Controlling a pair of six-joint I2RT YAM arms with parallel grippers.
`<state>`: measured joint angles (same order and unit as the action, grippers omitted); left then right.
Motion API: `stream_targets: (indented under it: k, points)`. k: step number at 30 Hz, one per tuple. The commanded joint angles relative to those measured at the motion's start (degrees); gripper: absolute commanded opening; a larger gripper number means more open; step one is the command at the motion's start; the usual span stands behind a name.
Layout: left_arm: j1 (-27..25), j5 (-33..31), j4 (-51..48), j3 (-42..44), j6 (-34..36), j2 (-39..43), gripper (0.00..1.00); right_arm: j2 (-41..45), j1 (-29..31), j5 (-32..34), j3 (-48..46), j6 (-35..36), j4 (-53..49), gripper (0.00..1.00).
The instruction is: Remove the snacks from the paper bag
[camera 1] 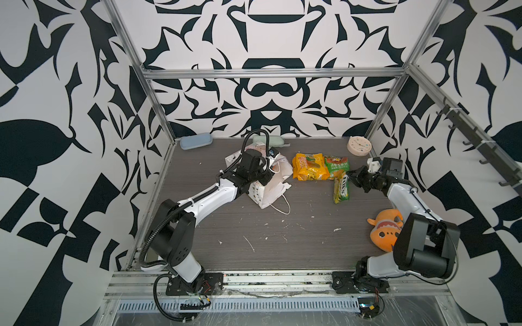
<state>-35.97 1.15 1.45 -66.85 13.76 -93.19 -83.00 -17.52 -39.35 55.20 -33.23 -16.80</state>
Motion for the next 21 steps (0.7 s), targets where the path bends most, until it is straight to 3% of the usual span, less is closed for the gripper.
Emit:
stream_targets:
  k: [1, 3, 9, 17, 21]
  points:
    - [0.1, 0.9, 1.2, -0.8, -0.3, 0.6, 0.0, -0.7, 0.6, -3.0, 3.3, 7.7, -9.3, 0.0]
    - [0.1, 1.0, 1.4, -1.0, -0.4, 0.1, 0.0, -2.3, 1.2, -0.9, 4.5, 10.2, -12.7, 0.0]
    - [0.0, 2.3, 0.5, -2.3, -0.9, -0.6, 0.0, -3.3, 3.6, 14.7, 8.0, 14.1, -17.2, 0.0]
    - [0.0, 2.3, 0.2, -2.4, -1.1, -0.3, 0.0, -9.0, 6.3, 27.9, 17.3, 19.9, -25.0, 0.01]
    - [0.0, 2.3, -0.3, -2.3, -1.0, 0.0, 0.0, -10.9, 7.5, 30.0, 20.6, 20.2, -25.7, 0.12]
